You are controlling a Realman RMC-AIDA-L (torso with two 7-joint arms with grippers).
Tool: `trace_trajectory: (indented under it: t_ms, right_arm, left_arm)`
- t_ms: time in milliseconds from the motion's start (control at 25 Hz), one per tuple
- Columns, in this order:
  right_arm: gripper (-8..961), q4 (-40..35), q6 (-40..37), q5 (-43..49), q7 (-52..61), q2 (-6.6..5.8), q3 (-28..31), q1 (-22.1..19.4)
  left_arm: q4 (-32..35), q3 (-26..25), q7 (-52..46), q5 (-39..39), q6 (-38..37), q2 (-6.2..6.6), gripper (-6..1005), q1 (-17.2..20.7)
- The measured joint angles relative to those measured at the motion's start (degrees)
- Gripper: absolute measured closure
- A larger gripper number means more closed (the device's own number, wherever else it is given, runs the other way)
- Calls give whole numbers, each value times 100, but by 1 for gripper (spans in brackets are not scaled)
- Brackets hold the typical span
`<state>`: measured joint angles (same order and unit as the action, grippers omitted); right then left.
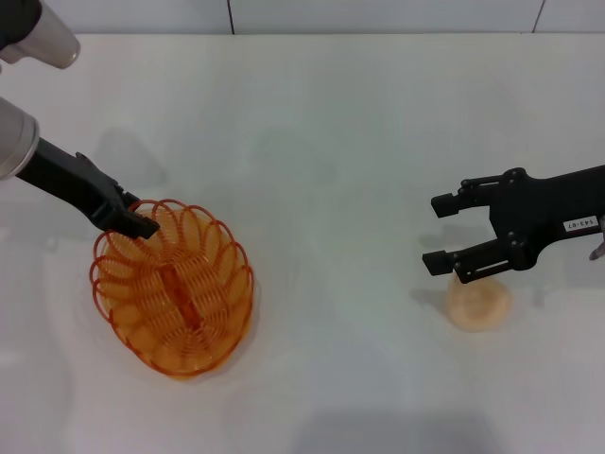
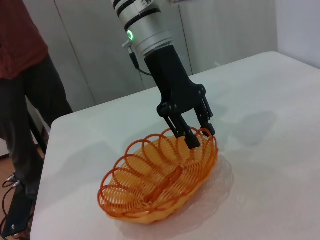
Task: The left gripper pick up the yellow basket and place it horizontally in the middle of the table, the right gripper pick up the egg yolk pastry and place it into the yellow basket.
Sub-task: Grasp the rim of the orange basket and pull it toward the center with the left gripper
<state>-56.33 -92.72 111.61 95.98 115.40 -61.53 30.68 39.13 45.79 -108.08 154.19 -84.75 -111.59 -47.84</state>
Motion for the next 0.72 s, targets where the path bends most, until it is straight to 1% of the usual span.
trace_trajectory:
  t_ms: [440, 720]
  right_arm:
    - [168, 0, 9, 0, 0, 0, 0, 33]
    - [170, 0, 9, 0, 0, 0, 0, 33]
  left_arm:
    - [-2, 0, 19, 5, 82, -26, 532, 46]
    - [-2, -6, -22, 13, 108, -41, 647, 39]
